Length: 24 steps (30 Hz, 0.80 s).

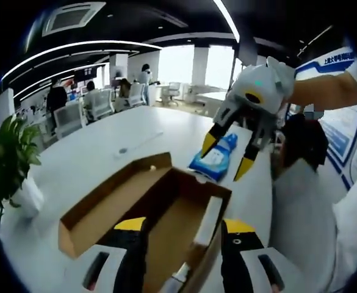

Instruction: Operate the shoe box by opening the lid, removing the specified soft item, and placing it in the target area until the item is outside and the box remains undamaged.

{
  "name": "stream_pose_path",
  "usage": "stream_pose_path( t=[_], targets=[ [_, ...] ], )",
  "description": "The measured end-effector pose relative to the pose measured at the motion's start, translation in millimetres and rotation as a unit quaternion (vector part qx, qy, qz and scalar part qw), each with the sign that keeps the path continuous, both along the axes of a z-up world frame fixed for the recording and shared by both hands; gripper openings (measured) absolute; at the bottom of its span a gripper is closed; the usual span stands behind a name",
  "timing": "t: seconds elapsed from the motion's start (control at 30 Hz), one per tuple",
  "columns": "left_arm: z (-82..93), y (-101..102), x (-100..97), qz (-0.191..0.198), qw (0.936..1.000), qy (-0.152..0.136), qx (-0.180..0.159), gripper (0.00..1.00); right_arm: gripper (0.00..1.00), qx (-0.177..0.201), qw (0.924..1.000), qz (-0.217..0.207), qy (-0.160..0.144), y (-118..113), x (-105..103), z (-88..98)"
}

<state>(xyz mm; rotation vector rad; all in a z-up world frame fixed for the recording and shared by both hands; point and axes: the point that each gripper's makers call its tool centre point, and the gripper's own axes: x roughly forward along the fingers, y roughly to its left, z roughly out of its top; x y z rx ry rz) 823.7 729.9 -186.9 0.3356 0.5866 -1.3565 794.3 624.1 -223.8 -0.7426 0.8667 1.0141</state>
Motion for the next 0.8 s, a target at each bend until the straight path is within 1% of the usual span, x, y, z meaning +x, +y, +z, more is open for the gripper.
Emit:
stream_pose_path(
  t=[0.07, 0.13, 0.27, 0.33, 0.43, 0.53, 0.67, 0.73, 0.8],
  targets=[
    [-0.1, 2, 1.5, 0.003, 1.0, 0.005, -0.006, 0.48, 0.31, -0.002, 0.9997, 0.019, 0.013, 3, 1, -5.1],
    [-0.7, 3, 1.9, 0.004, 0.9999, 0.006, -0.007, 0.48, 0.27, -0.006, 0.9994, 0.027, 0.021, 5, 2, -8.6],
    [-4.8, 6, 2.4, 0.009, 0.9998, 0.014, -0.012, 0.48, 0.27, -0.007, 0.9969, 0.05, 0.06, 12, 1, -19.3],
    [-8.7, 8, 2.2, 0.01, 0.9998, 0.017, -0.01, 0.48, 0.27, -0.016, 0.9955, 0.065, 0.067, 14, -2, -23.6],
    [-13.8, 10, 1.7, 0.011, 0.9996, 0.023, -0.01, 0.48, 0.25, -0.026, 0.9923, 0.084, 0.087, 16, -6, -32.3],
    [-19.1, 12, 1.4, 0.012, 0.9995, 0.03, -0.007, 0.48, 0.24, -0.033, 0.9902, 0.093, 0.098, 15, -6, -38.7],
    [-22.3, 11, 3.2, 0.015, 0.999, 0.04, -0.011, 0.48, 0.22, -0.035, 0.9872, 0.101, 0.119, 15, -10, -44.5],
    [-24.0, 11, 5.4, 0.017, 0.9988, 0.045, -0.014, 0.48, 0.22, -0.041, 0.9841, 0.11, 0.133, 14, -14, -48.9],
    [-25.1, 10, 7.1, 0.018, 0.9984, 0.051, -0.017, 0.48, 0.22, -0.048, 0.9821, 0.117, 0.14, 12, -15, -52.9]
  ],
)
